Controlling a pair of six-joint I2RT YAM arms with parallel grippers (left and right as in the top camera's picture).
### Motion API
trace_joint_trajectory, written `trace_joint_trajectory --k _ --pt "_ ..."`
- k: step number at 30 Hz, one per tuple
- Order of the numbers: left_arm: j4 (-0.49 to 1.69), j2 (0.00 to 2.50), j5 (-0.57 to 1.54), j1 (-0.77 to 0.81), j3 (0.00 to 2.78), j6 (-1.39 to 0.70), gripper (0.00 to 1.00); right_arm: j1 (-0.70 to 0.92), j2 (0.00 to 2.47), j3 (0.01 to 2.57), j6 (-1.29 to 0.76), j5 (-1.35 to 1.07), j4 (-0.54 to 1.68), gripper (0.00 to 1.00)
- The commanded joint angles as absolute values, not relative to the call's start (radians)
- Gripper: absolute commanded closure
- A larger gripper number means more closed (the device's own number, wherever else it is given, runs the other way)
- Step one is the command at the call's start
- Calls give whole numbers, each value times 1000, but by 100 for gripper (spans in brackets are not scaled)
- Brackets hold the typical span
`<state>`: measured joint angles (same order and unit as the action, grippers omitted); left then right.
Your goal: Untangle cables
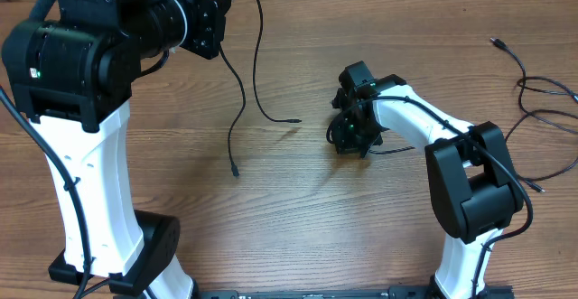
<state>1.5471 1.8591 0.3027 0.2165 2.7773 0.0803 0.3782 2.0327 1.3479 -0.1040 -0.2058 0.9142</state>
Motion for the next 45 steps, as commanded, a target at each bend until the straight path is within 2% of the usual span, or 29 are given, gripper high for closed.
trace_joint_trajectory --k 1,6,17,30,33,35,36,38,40,45 --pt "1545 1870 315 224 2785 74 95 356 2073 1345 -103 -157 904 91" --pt "1545 1870 315 224 2785 74 95 287 2077 1345 -103 -157 889 92" --pt "1546 1870 314 224 2785 75 94 14 2077 1383 -96 -81 865 91" --pt "1548 1870 341 224 2785 75 93 -443 2077 1697 -40 -54 859 85" --pt "1544 1870 341 224 2785 74 93 -487 2076 1738 -39 -176 919 84" --pt "1540 1870 341 224 2785 74 93 -480 2076 1781 -32 -299 968 78" --pt "1540 1870 341 224 2785 74 93 -463 2075 1808 -9 -347 1006 66" --pt "1540 1870 341 224 2785 74 94 -422 2075 1848 27 -400 1072 54" --pt "1539 1870 341 224 2785 74 94 -336 2075 1890 102 -429 1181 35" --pt "1541 1870 341 224 2785 74 94 -115 2075 1895 162 -390 1263 31"
